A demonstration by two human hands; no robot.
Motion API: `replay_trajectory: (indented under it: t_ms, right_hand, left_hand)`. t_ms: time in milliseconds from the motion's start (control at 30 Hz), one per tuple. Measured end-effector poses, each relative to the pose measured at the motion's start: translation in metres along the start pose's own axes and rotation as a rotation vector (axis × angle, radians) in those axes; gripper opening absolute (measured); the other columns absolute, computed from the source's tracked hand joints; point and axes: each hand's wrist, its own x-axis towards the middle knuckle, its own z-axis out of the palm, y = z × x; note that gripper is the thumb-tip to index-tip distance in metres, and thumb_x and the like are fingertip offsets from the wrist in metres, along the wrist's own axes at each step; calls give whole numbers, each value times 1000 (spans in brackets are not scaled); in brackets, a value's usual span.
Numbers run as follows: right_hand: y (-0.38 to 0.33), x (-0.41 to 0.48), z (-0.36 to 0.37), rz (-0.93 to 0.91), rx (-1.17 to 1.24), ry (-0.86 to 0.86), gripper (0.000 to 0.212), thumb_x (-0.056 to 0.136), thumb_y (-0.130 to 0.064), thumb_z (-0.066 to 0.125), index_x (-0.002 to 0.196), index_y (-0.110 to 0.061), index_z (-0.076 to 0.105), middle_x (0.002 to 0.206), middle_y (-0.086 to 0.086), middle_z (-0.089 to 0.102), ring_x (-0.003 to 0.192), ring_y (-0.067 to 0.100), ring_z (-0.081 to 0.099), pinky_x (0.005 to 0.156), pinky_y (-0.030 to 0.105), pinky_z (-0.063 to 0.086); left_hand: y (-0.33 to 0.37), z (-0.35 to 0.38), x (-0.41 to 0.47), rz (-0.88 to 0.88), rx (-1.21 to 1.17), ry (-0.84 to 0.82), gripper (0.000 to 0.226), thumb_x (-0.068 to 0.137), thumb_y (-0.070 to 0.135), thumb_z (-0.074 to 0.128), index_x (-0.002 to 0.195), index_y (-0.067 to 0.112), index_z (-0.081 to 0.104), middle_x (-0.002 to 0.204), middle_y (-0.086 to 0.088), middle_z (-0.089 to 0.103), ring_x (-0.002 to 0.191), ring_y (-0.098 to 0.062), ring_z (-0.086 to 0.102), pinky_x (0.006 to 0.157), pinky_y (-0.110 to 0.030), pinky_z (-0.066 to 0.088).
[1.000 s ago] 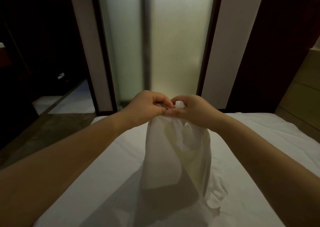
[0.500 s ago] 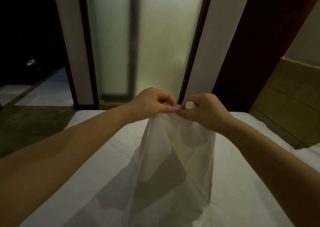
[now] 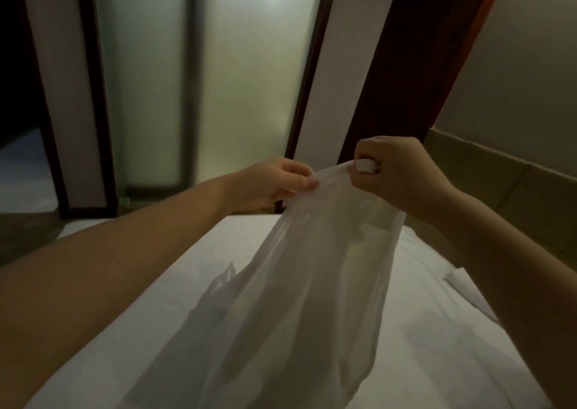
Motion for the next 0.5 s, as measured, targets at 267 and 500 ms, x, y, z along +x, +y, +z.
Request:
replay_trajectory:
  t_ms: [267,500]
  right_hand:
    - [32,76,-128,77,-258,471,13,91,-17,55,80,-11,52,74,1,50,66,16,46,58,26,31]
    - [20,107,-210,17,-279,671,16,90,-14,52,75,-12,48,63,-1,43,62,18,42,56,26,28]
  left_hand:
    - [187,10,83,400,506,377,11,94,24,54,89,19,62,83,5,60,85,-15,60,74,-25,51]
    - [257,27,84,472,151,295,30,89,26,60,108,4,62,103,-10,65,99,-23,63,90,-32,52]
